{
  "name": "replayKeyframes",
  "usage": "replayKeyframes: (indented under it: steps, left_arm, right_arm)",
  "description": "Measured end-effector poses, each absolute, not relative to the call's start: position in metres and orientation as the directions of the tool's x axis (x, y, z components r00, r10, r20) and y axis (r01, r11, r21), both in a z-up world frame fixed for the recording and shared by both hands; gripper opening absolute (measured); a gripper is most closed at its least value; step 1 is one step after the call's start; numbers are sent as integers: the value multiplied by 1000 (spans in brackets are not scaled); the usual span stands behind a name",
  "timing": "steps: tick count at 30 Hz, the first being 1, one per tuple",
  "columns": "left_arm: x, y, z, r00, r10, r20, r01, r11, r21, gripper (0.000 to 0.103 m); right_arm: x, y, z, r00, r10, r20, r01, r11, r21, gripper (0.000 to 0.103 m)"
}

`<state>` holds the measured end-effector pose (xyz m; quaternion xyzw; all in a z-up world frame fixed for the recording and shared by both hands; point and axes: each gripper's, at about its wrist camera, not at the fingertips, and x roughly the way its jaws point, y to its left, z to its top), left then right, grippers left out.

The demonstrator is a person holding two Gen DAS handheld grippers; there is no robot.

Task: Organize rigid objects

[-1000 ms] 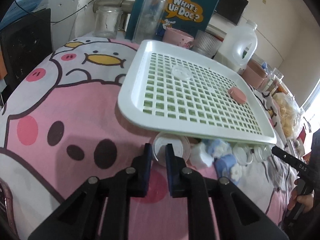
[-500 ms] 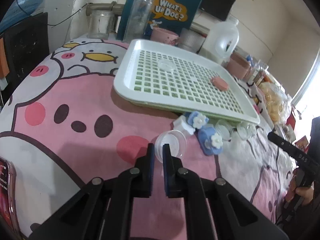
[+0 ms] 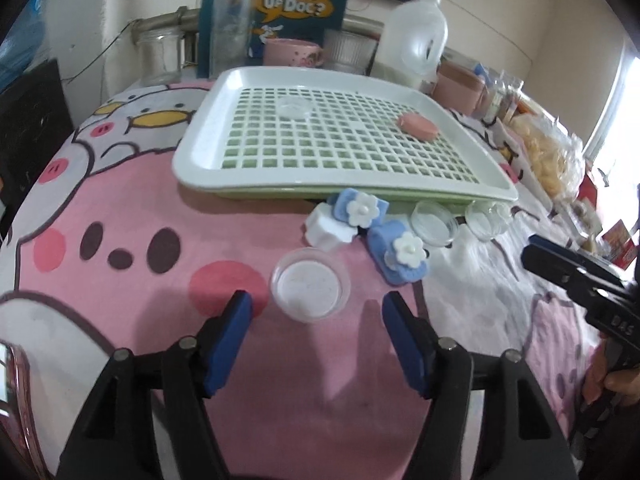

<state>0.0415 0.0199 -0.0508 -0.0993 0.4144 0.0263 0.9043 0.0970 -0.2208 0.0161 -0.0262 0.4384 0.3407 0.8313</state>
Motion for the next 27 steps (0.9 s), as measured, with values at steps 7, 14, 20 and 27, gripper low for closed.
replayKeyframes:
  steps: [7,14,20,27]
  left_arm:
    - [49,18,-52,649,4,-760,-139,984,-113,39]
    - [35,3,-27,745,-21,-667,-93,986,-136,39]
    - [39,-10,-10,816,12,-577,-87,991,-104,39]
    - [39,-23,-17,830,47,-555,-71,997,-22,39]
  right_arm:
    - [91,-216,14,403,515,-756,-597,774,209,39]
    - [88,-215,28,458,515,-724,-584,789,192,39]
    - [89,-205,37,514,526,-678,-565,802,194,39]
    - [81,-195,32,554,501,-665,-586,802,116,39]
